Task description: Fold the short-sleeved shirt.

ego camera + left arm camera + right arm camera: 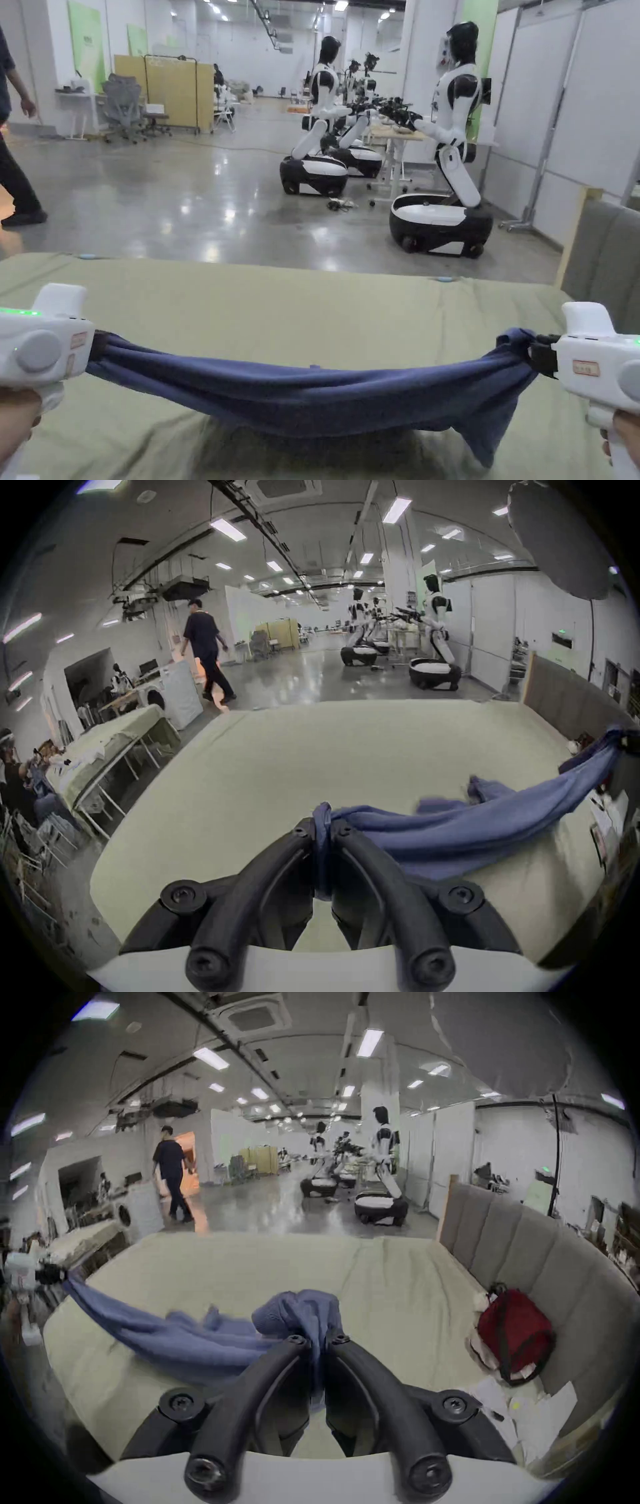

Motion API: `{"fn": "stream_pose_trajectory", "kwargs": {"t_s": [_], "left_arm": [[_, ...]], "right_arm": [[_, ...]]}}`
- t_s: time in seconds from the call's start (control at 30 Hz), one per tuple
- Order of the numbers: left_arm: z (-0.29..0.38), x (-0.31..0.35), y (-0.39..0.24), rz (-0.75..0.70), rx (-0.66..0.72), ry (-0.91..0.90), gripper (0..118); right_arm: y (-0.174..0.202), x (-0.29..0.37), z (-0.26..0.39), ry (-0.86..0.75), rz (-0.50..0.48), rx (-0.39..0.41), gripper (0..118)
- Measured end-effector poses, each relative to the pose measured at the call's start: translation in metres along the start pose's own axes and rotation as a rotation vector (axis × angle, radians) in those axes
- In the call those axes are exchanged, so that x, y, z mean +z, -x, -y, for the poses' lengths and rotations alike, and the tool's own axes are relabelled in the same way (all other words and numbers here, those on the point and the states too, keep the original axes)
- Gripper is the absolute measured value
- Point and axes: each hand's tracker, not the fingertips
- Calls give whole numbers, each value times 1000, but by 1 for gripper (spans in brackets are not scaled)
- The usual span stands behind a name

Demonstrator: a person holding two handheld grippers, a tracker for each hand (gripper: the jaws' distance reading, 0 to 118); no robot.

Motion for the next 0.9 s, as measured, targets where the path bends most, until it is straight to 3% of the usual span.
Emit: {"fn": "stream_pose_trajectory", "kwargs": {"t_s": [0.17,0.3,0.43,0.47,0.53,0.57,0.6,0.63,0.77,0.83,0.9], "left_arm": [[112,24,10,51,-2,148,6],[181,14,16,56,48,283,6],[201,12,13,30,50,294,8],[199,14,11,21,50,285,19],[188,28,6,-54,-36,236,94],[181,41,-3,-118,-123,176,112],[172,57,-14,-154,-199,59,114],[163,72,-27,-151,-232,-29,114],[117,106,-77,45,-97,-313,114],[100,117,-106,59,-106,-390,114],[92,118,-125,87,-123,-440,113]], "right_arm": [[13,31,107,136,-55,91,10],[22,31,177,260,-62,48,10],[24,29,200,277,-33,28,11],[21,31,198,268,-33,-3,15],[21,41,183,234,-15,-51,52],[25,52,171,191,21,-81,73],[31,66,160,111,32,-112,87],[39,77,148,20,6,-121,87],[97,102,95,-279,-38,-116,87],[127,107,79,-373,-52,-67,87],[155,106,74,-442,3,20,87]]}}
